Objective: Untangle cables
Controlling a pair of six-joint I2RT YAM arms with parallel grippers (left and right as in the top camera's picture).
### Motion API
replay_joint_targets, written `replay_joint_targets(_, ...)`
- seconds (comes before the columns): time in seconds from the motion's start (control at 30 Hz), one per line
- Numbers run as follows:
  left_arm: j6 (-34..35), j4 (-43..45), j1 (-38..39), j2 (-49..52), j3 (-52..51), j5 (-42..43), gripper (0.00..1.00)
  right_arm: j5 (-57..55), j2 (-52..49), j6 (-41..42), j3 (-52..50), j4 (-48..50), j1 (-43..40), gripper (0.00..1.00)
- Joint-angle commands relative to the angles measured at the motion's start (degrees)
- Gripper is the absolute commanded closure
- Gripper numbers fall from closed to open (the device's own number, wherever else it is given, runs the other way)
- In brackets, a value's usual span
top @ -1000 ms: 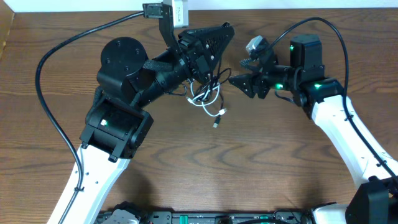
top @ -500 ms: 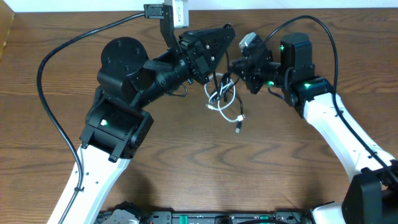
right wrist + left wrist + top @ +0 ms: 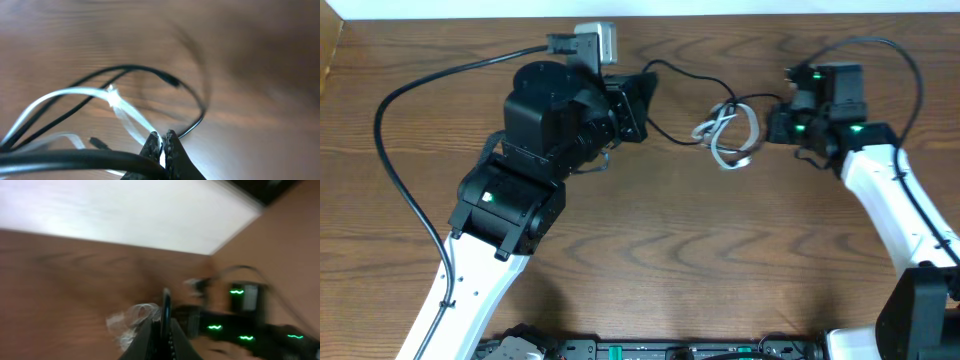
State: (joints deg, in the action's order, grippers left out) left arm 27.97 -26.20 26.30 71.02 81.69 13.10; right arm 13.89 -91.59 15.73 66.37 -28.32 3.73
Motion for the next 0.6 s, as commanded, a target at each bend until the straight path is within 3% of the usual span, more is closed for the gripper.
replay_joint_targets(0.0,-3.0,-3.1,-0.3,-0.3,1.7,-13.8,0.93,-5.7,1.2,6.6,0.4,-3.2,-4.0,0.99)
replay_joint_targets(0.13,-3.5,-9.1,-0.3,0.0,1.7,-24.1,0.92,-6.0,1.2,6.6,0.4,-7.4,-8.3,0.99)
replay_joint_targets(0.33,-5.7,-14.4,-0.2,2.8,1.7,-25.1,0.92,-5.8,1.2,6.3,0.4,-10.6,-11.3,0.99)
replay_joint_targets(0.43,-9.2,-16.6,-0.2,5.5,1.7,-19.7,0.87,-5.0,1.2,5.0,0.4,-11.3,-11.5,0.99)
replay_joint_targets(0.5,-15.1,-16.9,-0.2,7.7,1.7,-10.8,0.86,-3.3,1.2,3.7,0.4,-11.5,-11.5,0.99)
replay_joint_targets(0.57,-18.8,-16.9,-0.2,9.8,1.7,-3.5,0.78,-1.3,1.2,2.6,0.4,-11.8,-11.5,0.99)
